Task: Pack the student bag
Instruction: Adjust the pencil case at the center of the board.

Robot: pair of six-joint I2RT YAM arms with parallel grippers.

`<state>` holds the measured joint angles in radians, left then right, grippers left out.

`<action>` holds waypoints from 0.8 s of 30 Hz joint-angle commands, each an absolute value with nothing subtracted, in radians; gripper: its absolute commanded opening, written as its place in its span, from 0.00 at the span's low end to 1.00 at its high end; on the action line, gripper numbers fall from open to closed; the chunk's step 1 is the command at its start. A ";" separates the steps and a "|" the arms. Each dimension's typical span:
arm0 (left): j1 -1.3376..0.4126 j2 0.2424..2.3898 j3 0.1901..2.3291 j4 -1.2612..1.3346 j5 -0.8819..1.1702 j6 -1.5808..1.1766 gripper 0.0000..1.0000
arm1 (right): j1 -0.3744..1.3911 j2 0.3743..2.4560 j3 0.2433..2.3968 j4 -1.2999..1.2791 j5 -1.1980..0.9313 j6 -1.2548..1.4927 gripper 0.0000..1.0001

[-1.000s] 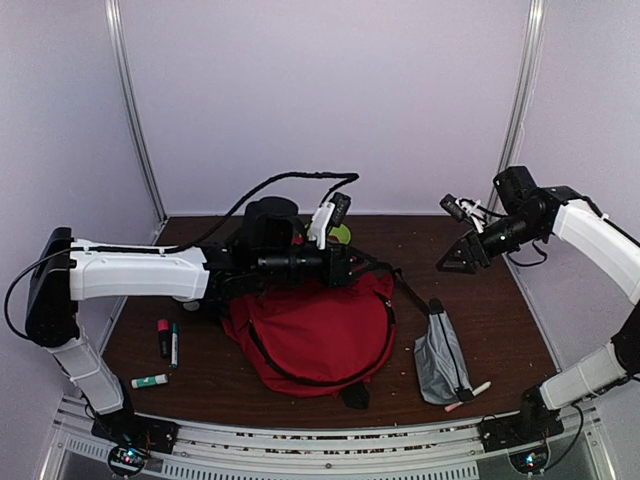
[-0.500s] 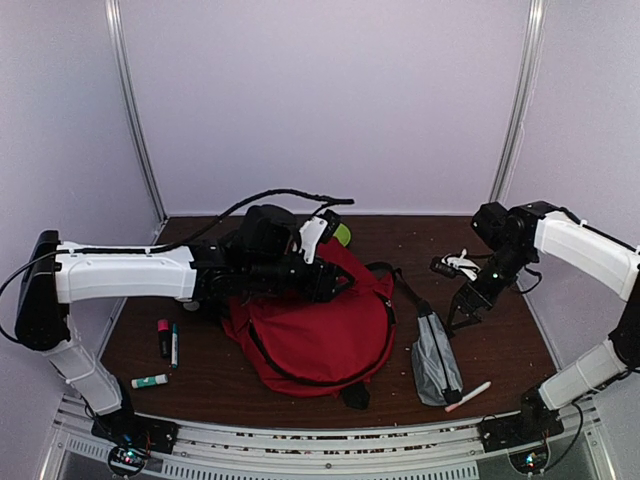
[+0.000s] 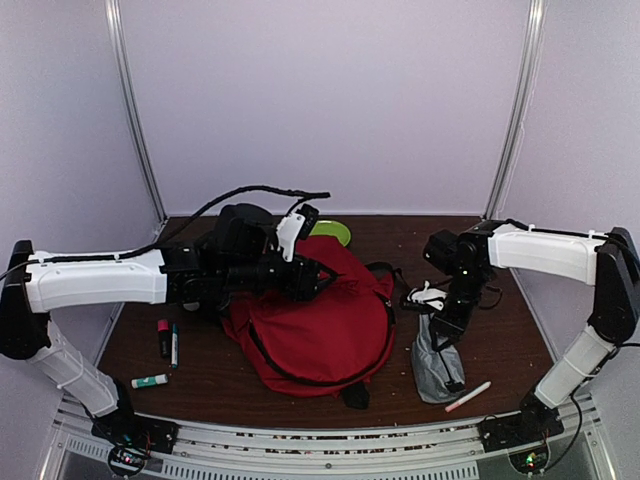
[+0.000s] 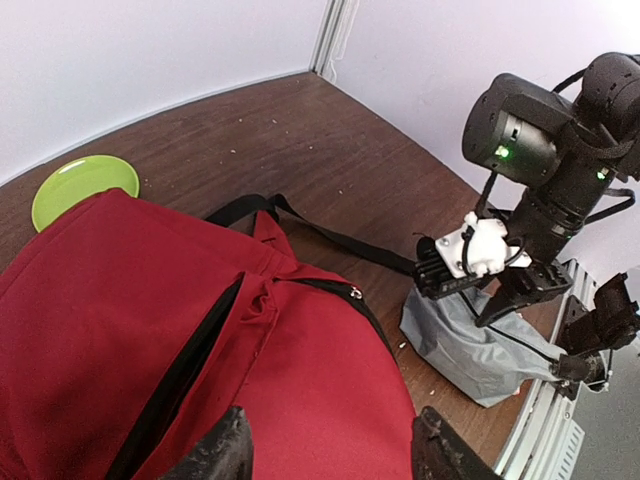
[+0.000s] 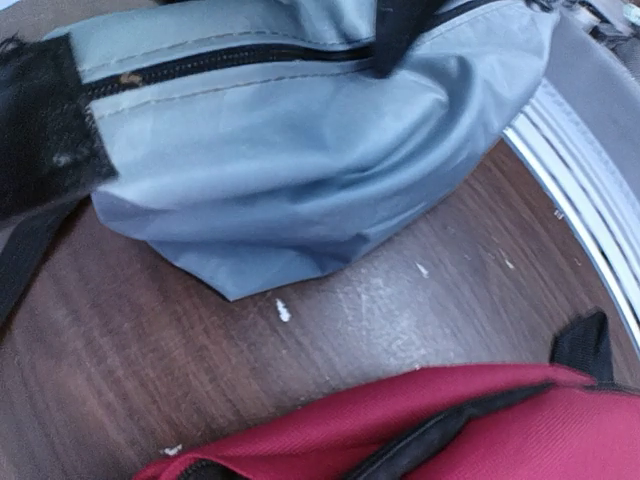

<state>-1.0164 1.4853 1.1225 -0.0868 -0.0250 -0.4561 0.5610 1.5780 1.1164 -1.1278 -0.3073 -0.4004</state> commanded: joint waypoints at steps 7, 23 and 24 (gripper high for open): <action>-1.029 1.474 1.153 -0.114 -0.037 -0.443 0.57 | 0.559 1.556 1.239 -1.111 -0.196 -0.723 0.09; -1.048 1.439 1.125 -0.186 -0.056 -0.412 0.57 | 0.535 1.529 1.257 -1.153 -0.275 -0.687 0.62; -1.051 1.430 1.121 -0.188 -0.062 -0.406 0.57 | 0.534 1.516 1.242 -1.151 -0.281 -0.657 0.67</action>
<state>-1.0348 1.4784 1.1225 -0.1913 -0.0463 -0.4271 0.5442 1.5585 1.2564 -1.1419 -0.2352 -0.8047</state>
